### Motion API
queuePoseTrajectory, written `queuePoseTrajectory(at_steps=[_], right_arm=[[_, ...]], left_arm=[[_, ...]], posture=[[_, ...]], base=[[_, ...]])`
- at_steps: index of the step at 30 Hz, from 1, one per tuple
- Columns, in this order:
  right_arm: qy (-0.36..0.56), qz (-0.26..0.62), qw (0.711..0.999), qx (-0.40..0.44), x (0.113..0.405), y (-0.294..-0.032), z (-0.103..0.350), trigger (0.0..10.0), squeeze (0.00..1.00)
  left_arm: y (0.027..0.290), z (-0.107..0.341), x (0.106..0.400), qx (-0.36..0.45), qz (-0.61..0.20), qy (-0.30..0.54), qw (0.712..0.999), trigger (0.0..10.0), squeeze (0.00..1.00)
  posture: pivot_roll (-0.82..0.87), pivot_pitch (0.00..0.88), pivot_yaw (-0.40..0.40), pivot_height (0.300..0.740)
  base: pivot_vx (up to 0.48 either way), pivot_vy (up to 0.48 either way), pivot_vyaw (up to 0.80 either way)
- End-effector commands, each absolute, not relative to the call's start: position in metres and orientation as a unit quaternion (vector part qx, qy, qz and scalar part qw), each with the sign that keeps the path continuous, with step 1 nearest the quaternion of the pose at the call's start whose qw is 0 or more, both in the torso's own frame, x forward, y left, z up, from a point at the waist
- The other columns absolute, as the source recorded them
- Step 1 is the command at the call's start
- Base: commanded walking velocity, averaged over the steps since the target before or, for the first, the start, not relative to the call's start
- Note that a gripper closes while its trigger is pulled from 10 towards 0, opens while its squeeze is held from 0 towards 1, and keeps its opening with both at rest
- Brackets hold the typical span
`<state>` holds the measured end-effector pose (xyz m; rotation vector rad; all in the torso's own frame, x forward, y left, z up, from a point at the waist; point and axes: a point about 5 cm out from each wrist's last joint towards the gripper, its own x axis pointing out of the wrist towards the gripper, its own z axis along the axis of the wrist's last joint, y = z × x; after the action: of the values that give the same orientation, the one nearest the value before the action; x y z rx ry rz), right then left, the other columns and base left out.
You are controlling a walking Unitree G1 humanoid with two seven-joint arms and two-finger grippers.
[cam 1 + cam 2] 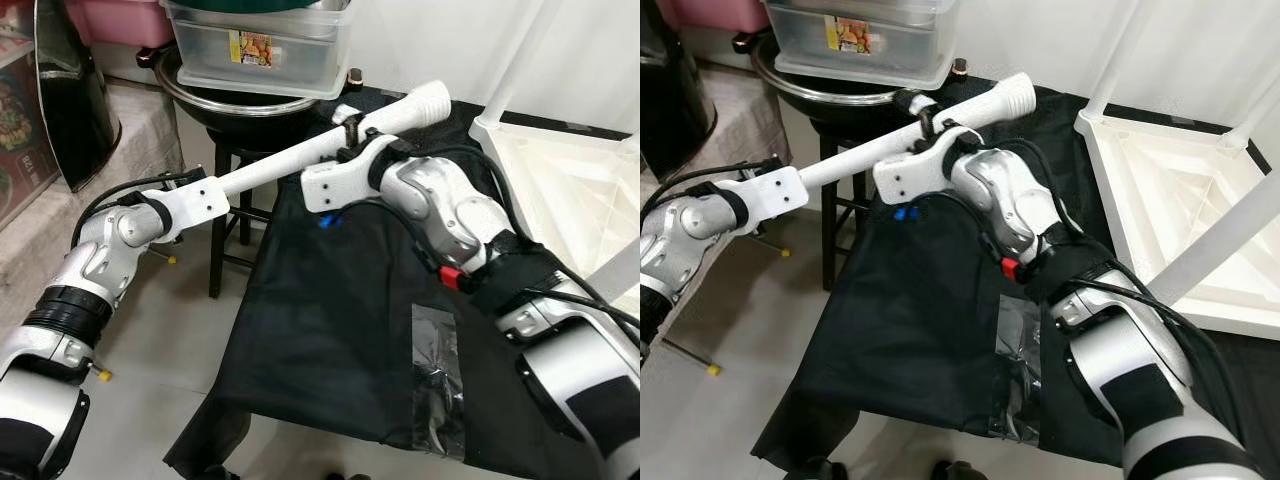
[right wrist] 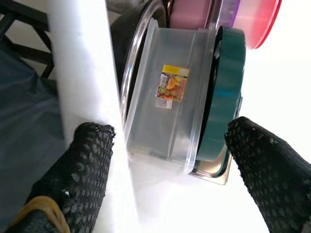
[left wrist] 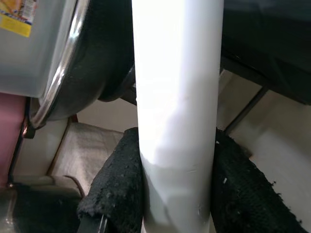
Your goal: Building children table
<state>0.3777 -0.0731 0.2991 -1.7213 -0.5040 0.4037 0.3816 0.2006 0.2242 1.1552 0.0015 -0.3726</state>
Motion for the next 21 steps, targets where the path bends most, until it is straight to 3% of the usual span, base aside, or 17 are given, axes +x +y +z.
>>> queuePoseTrajectory(at_steps=[1,7,13,21], right_arm=[[-0.209,0.169,0.609,-0.746,0.38,-0.077,0.301,10.0,0.0],[-0.126,0.185,0.606,-0.763,0.387,-0.101,0.275,10.0,0.0],[-0.123,0.2,0.632,-0.739,0.382,-0.096,0.276,10.0,0.0],[-0.109,0.195,0.624,-0.749,0.382,-0.101,0.273,10.0,0.0]], left_arm=[[0.194,0.225,0.382,0.549,-0.188,-0.008,0.814,10.0,0.0],[0.197,0.23,0.382,0.552,-0.183,-0.012,0.814,10.0,0.0],[0.198,0.229,0.382,0.555,-0.181,-0.011,0.812,10.0,0.0],[0.195,0.231,0.383,0.555,-0.182,-0.016,0.811,10.0,0.0]], posture=[[0.1,0.101,-0.074,0.74],[0.1,0.103,-0.077,0.74],[0.1,0.102,-0.076,0.74],[0.1,0.096,-0.076,0.74]], base=[[0.0,0.0,0.0],[0.0,0.0,0.0],[0.0,0.0,0.0],[0.0,0.0,0.0]])
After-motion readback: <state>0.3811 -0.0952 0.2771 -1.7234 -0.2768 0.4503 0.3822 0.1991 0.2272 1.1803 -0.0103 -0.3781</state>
